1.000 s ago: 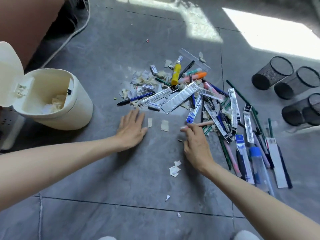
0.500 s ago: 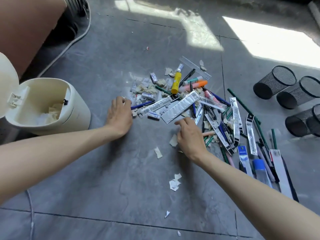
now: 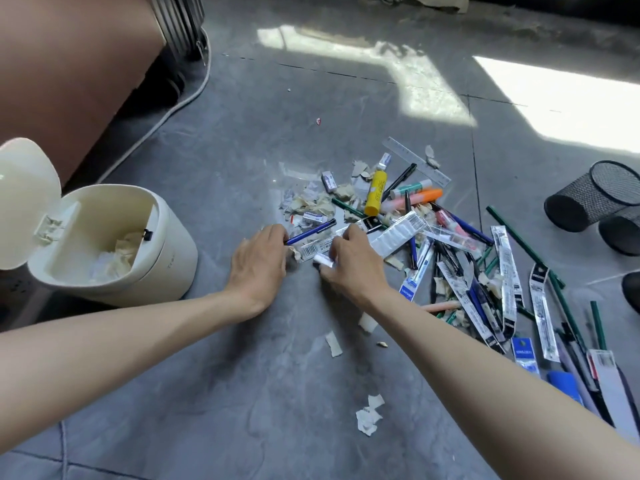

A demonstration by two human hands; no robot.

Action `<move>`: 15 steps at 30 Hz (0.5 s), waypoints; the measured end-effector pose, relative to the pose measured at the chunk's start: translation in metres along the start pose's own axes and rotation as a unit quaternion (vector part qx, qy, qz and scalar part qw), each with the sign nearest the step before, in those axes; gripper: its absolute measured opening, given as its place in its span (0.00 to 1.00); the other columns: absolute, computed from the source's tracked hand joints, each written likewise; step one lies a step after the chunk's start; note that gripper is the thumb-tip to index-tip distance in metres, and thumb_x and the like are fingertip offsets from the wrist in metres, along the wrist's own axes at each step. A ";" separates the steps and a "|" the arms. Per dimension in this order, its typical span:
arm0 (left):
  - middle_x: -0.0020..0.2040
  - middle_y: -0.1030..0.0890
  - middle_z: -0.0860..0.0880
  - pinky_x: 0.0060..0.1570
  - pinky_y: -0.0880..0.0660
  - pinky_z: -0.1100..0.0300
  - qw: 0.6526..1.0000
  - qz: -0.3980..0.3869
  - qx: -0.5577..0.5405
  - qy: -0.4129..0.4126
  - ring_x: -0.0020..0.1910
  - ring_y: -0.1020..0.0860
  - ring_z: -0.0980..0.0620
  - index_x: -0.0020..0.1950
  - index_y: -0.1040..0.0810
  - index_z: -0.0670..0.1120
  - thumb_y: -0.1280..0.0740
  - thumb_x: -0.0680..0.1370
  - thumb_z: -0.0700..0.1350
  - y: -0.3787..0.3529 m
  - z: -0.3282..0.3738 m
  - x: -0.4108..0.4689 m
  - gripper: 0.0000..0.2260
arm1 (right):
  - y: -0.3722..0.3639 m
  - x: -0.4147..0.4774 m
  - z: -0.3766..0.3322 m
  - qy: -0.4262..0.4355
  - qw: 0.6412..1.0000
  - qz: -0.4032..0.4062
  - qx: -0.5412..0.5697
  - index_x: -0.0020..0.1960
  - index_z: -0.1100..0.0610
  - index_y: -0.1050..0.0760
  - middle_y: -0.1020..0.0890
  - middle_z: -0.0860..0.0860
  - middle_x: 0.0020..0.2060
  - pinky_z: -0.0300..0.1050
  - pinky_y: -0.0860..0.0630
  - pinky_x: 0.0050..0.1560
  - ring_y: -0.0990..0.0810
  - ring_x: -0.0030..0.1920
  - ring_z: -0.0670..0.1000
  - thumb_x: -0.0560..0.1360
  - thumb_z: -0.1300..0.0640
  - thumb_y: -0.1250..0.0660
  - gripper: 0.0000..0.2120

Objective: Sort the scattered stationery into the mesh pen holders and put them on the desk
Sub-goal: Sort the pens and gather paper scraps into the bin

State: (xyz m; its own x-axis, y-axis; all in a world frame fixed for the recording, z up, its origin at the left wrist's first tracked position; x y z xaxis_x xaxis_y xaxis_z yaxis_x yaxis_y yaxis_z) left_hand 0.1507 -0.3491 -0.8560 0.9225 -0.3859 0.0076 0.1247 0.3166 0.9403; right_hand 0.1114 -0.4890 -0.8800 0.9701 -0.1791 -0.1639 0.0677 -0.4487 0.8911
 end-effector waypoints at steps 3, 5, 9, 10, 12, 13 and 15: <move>0.59 0.24 0.43 0.52 0.34 0.50 0.994 0.029 -0.093 0.057 0.54 0.26 0.38 0.62 0.31 0.43 0.40 0.79 0.40 0.006 0.002 0.002 0.12 | 0.006 0.000 0.028 -0.149 0.964 0.046 0.217 0.40 0.58 0.26 0.23 0.54 0.41 0.44 0.32 0.39 0.25 0.41 0.53 0.68 0.55 0.31 0.07; 0.59 0.24 0.45 0.53 0.33 0.50 0.989 0.018 -0.136 0.059 0.56 0.26 0.40 0.66 0.33 0.44 0.38 0.78 0.40 0.004 0.013 0.008 0.17 | 0.000 -0.003 0.048 -0.251 0.887 0.073 0.380 0.39 0.55 0.25 0.19 0.55 0.38 0.47 0.26 0.40 0.21 0.38 0.55 0.65 0.54 0.30 0.07; 0.53 0.26 0.49 0.53 0.31 0.54 0.982 -0.046 -0.178 0.053 0.52 0.25 0.45 0.66 0.32 0.48 0.34 0.76 0.40 -0.012 0.036 0.020 0.19 | -0.005 -0.005 0.055 -0.313 0.786 0.064 0.529 0.44 0.54 0.29 0.21 0.56 0.35 0.38 0.32 0.24 0.25 0.28 0.51 0.71 0.60 0.36 0.03; 0.52 0.26 0.50 0.53 0.31 0.55 0.980 -0.064 -0.183 0.043 0.50 0.24 0.46 0.64 0.30 0.49 0.34 0.75 0.41 -0.017 0.042 0.021 0.18 | -0.007 -0.005 0.052 -0.321 0.746 0.049 0.582 0.46 0.55 0.30 0.23 0.56 0.32 0.34 0.36 0.21 0.27 0.25 0.50 0.74 0.63 0.39 0.03; 0.52 0.25 0.50 0.52 0.30 0.56 0.975 -0.103 -0.197 0.013 0.47 0.23 0.47 0.61 0.26 0.50 0.33 0.75 0.41 -0.025 0.054 0.020 0.15 | -0.013 -0.005 0.043 -0.335 0.656 0.018 0.676 0.45 0.56 0.31 0.25 0.55 0.30 0.34 0.36 0.22 0.26 0.21 0.48 0.77 0.60 0.42 0.03; 0.52 0.24 0.49 0.52 0.29 0.56 0.970 -0.125 -0.206 -0.010 0.46 0.22 0.47 0.59 0.25 0.50 0.33 0.74 0.42 -0.028 0.061 0.019 0.14 | -0.017 -0.004 0.038 -0.338 0.614 0.005 0.713 0.45 0.57 0.30 0.25 0.55 0.30 0.35 0.32 0.23 0.24 0.22 0.49 0.78 0.56 0.41 0.06; 0.52 0.23 0.48 0.52 0.28 0.54 0.961 -0.158 -0.215 -0.067 0.46 0.23 0.49 0.57 0.23 0.49 0.32 0.75 0.45 -0.030 0.075 0.017 0.11 | -0.023 -0.003 0.033 -0.339 0.568 0.004 0.750 0.42 0.58 0.28 0.24 0.56 0.31 0.39 0.25 0.29 0.23 0.28 0.52 0.77 0.51 0.37 0.11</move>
State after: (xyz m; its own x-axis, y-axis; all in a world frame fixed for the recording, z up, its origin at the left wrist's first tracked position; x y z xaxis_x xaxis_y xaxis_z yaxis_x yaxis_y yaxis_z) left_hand 0.1351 -0.4298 -0.8583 0.7615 -0.6215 -0.1842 0.5576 0.4830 0.6752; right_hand 0.0995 -0.5073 -0.9146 0.6218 -0.2545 -0.7407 -0.7046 -0.5947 -0.3872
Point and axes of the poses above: each hand's wrist, its own x-axis towards the middle knuckle, its own y-axis out of the back of the hand, z = x × y, the point moved 9 cm from there along x, towards the middle knuckle
